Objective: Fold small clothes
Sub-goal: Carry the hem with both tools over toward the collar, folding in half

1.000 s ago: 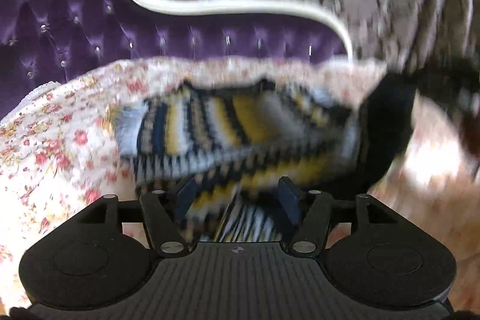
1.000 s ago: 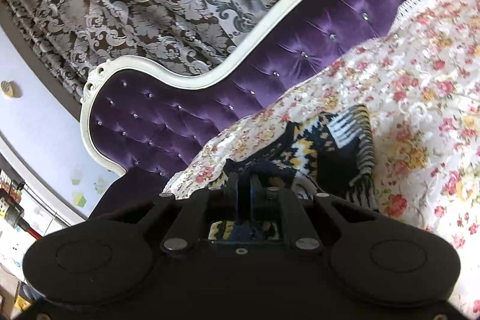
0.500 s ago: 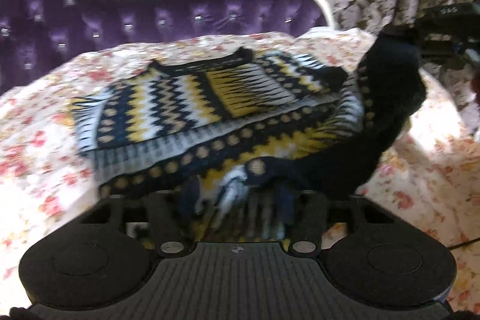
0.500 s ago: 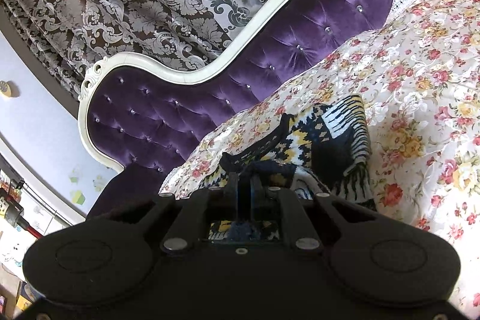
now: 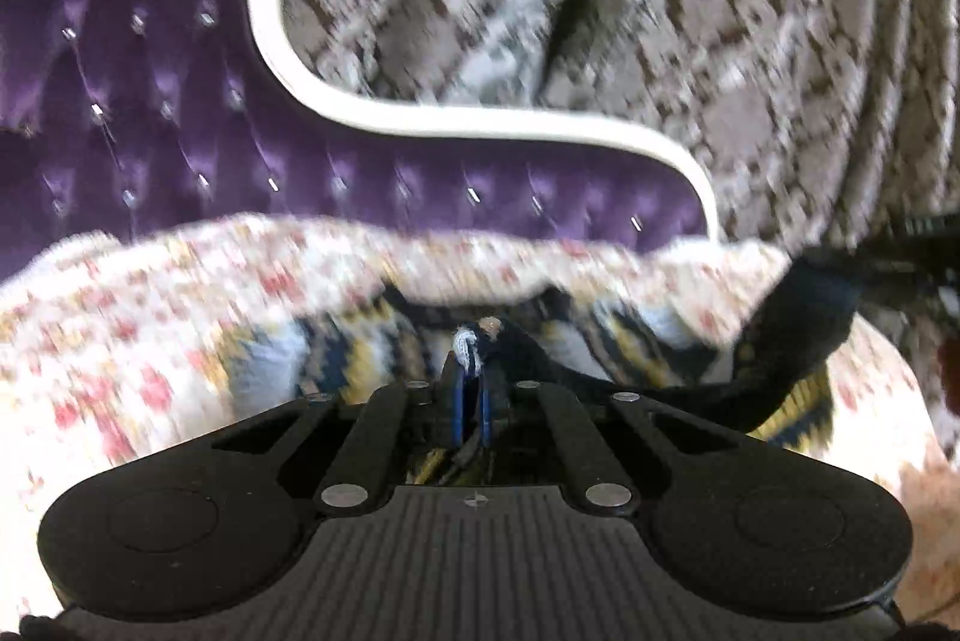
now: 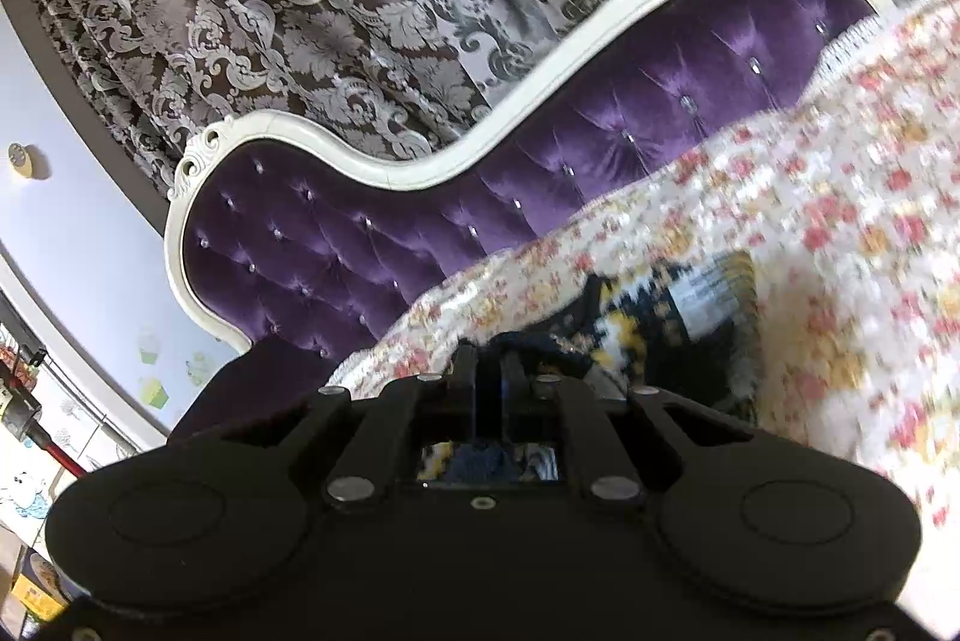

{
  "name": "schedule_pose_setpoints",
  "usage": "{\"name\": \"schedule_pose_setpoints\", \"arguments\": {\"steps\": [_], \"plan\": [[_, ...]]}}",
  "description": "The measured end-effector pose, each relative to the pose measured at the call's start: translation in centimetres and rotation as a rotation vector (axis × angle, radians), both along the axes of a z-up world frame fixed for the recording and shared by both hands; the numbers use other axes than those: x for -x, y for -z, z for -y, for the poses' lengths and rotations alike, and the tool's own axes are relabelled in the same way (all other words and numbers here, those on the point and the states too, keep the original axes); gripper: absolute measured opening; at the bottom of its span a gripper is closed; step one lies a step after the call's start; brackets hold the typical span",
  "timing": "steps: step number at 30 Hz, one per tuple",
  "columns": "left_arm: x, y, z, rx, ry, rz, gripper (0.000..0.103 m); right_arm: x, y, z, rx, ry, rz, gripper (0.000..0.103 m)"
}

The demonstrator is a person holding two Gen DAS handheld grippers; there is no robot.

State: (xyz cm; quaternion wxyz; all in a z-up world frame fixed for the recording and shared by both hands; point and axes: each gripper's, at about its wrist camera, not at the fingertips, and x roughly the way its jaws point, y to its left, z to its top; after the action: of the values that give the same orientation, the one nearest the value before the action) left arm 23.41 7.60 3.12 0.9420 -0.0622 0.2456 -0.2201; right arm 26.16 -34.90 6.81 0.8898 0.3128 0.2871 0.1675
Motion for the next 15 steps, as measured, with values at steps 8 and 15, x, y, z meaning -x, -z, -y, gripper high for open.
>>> {"name": "schedule_pose_setpoints", "arguments": {"steps": [8, 15], "plan": [[-8.1, 1.1, -1.0, 0.028, -0.124, -0.055, 0.005, -7.4, 3.2, -0.4, 0.033, 0.042, -0.019, 0.016], [-12.9, 5.8, -1.6, 0.034, -0.21, -0.206, 0.005, -11.7, 7.0, -0.3, 0.098, 0.065, -0.087, 0.016]]}}
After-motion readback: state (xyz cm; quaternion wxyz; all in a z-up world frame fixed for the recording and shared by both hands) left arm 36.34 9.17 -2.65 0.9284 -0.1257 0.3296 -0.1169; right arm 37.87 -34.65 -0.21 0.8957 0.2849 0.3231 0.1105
